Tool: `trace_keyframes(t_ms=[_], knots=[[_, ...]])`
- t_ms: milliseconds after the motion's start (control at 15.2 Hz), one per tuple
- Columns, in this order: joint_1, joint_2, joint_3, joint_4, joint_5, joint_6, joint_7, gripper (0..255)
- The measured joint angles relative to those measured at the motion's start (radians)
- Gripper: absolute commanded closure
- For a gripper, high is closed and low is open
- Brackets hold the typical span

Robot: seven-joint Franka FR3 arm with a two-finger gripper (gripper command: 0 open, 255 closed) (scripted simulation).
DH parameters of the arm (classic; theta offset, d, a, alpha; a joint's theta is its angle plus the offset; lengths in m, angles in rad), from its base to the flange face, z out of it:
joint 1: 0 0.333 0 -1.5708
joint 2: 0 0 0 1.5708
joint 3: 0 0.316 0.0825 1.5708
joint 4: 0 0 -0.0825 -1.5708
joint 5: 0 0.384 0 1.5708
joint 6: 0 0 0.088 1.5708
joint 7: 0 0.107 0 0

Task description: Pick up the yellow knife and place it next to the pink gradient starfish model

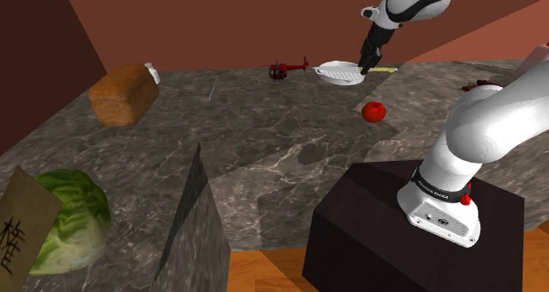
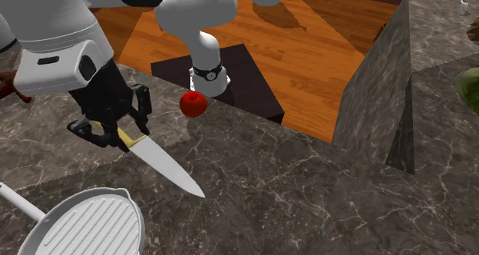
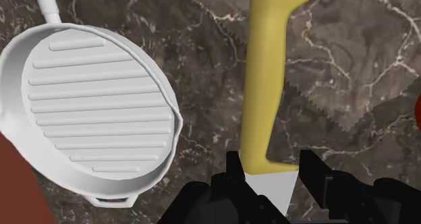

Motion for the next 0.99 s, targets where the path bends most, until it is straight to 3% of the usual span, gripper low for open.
trace_keyframes(t_ms=[462, 528, 660, 990], knots=[[-0.115, -0.144, -0.059, -0.05, -0.075, -0.086, -0.108, 255], [-0.115, -0.144, -0.06, -0.05, -0.075, -0.086, -0.108, 0], [-0.119, -0.146, -0.059, -0.066, -0.079, -0.074, -0.102, 0], [-0.134, -0.126, -0.055, -0.209, -0.102, 0.07, -0.033, 0]])
